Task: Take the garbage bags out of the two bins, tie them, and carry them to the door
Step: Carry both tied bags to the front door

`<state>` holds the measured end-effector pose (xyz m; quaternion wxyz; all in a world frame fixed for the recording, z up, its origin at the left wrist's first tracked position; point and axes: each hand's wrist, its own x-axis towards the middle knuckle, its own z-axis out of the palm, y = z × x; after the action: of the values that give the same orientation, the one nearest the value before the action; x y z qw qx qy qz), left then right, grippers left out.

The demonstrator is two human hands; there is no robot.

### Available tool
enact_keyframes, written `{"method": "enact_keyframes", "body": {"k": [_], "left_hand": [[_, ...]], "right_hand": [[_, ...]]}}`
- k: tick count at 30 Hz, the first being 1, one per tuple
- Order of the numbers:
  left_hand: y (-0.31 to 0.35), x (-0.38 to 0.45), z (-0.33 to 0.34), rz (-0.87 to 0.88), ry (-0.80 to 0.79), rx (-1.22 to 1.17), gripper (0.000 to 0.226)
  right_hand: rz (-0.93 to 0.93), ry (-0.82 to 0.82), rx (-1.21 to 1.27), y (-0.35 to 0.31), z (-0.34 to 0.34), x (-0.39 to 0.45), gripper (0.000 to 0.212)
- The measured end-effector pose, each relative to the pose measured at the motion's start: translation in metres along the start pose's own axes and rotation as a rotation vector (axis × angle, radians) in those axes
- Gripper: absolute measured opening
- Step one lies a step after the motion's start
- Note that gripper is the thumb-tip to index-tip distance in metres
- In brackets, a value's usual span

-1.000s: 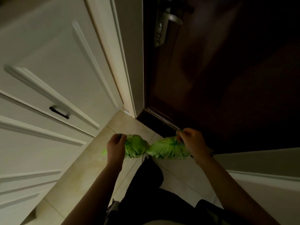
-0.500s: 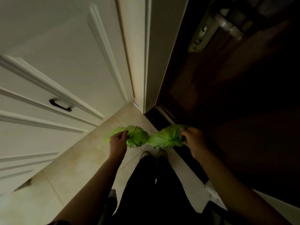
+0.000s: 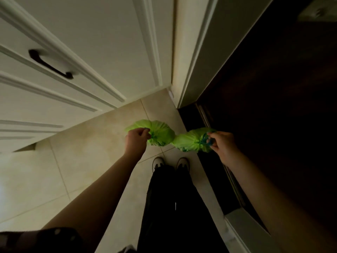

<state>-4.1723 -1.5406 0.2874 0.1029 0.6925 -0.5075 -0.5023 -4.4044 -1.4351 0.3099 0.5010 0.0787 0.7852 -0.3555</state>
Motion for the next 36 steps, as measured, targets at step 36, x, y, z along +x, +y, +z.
{"method": "enact_keyframes", "body": {"k": [36], "left_hand": [[0.11, 0.244, 0.094, 0.43, -0.007, 0.27, 0.032]], "right_hand": [[-0.301, 0.034, -0.219, -0.135, 0.078, 0.234, 0.031]]}}
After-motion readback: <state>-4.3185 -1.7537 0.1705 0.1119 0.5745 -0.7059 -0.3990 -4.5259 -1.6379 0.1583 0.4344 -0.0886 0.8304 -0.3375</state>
